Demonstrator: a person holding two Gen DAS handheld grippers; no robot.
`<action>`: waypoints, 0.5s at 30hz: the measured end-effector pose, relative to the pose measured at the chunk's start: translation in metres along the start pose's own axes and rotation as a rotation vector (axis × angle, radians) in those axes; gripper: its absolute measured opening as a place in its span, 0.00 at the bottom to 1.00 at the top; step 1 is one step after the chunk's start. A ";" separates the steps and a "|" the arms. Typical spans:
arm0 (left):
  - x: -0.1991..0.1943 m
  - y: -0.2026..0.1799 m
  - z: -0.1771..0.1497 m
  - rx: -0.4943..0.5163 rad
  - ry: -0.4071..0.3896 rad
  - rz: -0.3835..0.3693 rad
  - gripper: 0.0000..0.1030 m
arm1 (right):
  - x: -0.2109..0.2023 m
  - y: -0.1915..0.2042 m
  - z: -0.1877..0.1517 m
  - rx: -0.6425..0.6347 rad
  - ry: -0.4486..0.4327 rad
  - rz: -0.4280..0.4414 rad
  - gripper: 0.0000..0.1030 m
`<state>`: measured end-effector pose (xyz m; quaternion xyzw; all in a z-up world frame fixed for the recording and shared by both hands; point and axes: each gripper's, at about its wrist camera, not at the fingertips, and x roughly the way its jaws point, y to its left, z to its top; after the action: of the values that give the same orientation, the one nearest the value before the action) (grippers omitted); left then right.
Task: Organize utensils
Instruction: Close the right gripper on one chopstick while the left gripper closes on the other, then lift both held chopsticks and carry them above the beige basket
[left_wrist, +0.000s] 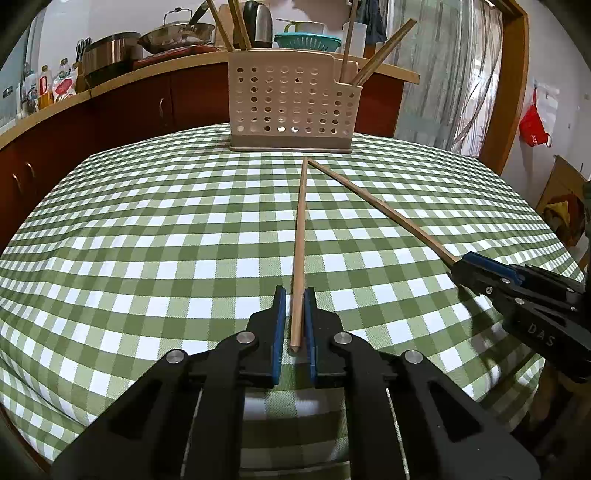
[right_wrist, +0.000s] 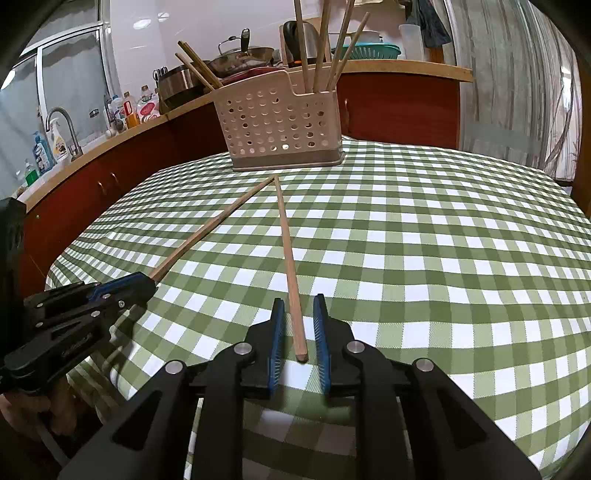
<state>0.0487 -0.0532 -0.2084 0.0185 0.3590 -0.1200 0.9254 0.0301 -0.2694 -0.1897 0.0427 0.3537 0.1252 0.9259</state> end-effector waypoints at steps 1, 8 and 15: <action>0.000 0.001 0.000 -0.001 -0.001 -0.003 0.10 | 0.000 0.000 0.000 0.000 0.000 0.000 0.17; -0.001 0.002 0.000 -0.010 -0.003 -0.025 0.06 | 0.000 0.004 -0.002 -0.024 0.005 -0.010 0.08; -0.010 -0.001 0.004 0.008 -0.033 -0.030 0.06 | -0.010 0.007 0.004 -0.043 -0.039 -0.022 0.07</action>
<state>0.0436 -0.0522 -0.1988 0.0149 0.3432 -0.1356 0.9293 0.0235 -0.2650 -0.1791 0.0213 0.3332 0.1219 0.9347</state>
